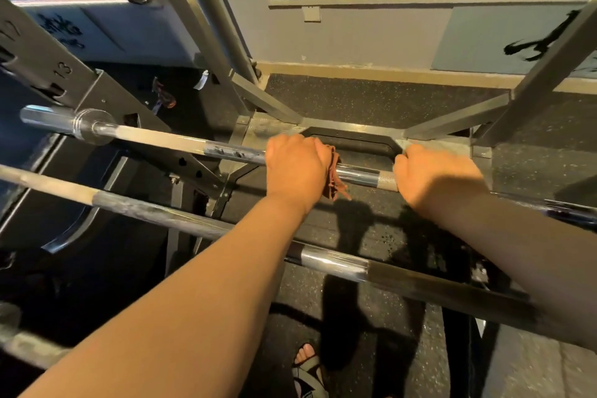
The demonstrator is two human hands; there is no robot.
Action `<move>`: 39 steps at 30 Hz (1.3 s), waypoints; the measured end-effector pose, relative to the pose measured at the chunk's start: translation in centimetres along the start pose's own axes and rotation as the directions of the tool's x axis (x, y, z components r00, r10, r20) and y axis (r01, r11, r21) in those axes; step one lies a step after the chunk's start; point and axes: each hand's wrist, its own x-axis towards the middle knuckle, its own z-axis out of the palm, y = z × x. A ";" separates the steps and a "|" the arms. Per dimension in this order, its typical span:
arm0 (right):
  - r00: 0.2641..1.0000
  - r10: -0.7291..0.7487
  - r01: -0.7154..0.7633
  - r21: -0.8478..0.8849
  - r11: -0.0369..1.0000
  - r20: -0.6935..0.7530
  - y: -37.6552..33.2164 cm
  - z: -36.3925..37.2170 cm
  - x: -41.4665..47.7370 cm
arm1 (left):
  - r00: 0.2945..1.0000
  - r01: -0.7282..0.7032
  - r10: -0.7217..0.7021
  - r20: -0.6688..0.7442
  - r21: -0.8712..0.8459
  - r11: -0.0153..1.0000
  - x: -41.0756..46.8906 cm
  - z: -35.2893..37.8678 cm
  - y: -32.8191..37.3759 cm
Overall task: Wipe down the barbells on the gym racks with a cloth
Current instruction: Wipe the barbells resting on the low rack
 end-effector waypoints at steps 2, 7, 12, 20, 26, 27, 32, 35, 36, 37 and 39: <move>1.000 0.005 -0.004 0.030 1.000 -0.011 -1.2 0.2 0.6 | 0.999 -0.018 0.019 -0.031 0.025 1.000 -0.2 0.1 -0.2; 0.993 0.120 -0.119 0.119 0.986 0.002 -1.7 0.5 1.5 | 0.992 0.076 -0.079 -0.098 -0.032 0.997 0.0 0.7 0.0; 0.995 0.087 -0.078 0.156 0.985 -0.046 -1.8 0.3 1.0 | 0.976 0.098 -0.146 -0.161 -0.271 0.958 -0.6 0.6 5.2; 0.986 0.041 -0.018 0.138 0.990 -0.161 -1.6 0.9 0.6 | 0.979 -0.153 0.115 -0.166 -0.231 0.961 -1.6 1.4 -0.8; 0.986 0.061 -0.034 0.172 0.985 -0.157 -1.8 1.3 0.7 | 0.951 0.287 -0.306 -0.049 -0.229 0.930 0.1 0.0 1.7; 0.989 0.068 -0.044 0.182 0.982 -0.128 -1.7 1.3 0.9 | 0.968 0.228 -0.247 -0.046 -0.248 0.942 -0.1 -0.3 3.8; 0.993 0.070 -0.049 0.201 0.978 -0.100 -1.7 1.3 0.8 | 0.997 -0.012 -0.014 -0.076 -0.328 0.944 -0.6 0.5 5.3; 0.993 0.057 -0.036 0.191 0.981 -0.106 -1.5 1.1 0.7 | 0.992 -0.083 0.048 -0.116 -0.312 0.947 -0.8 1.0 0.9; 0.992 0.056 -0.033 0.196 0.980 -0.114 -1.4 1.1 0.8 | 0.994 -0.034 -0.001 -0.113 -0.314 0.949 -0.8 1.1 -0.6; 0.991 0.053 -0.028 0.202 0.979 -0.120 -1.4 1.2 0.8 | 0.991 0.039 -0.076 -0.106 -0.313 0.949 -0.8 1.3 -2.0; 0.993 0.047 -0.025 0.195 0.980 -0.112 -1.4 1.3 0.8 | 0.969 0.196 -0.232 -0.085 -0.306 0.932 -0.5 1.3 -3.0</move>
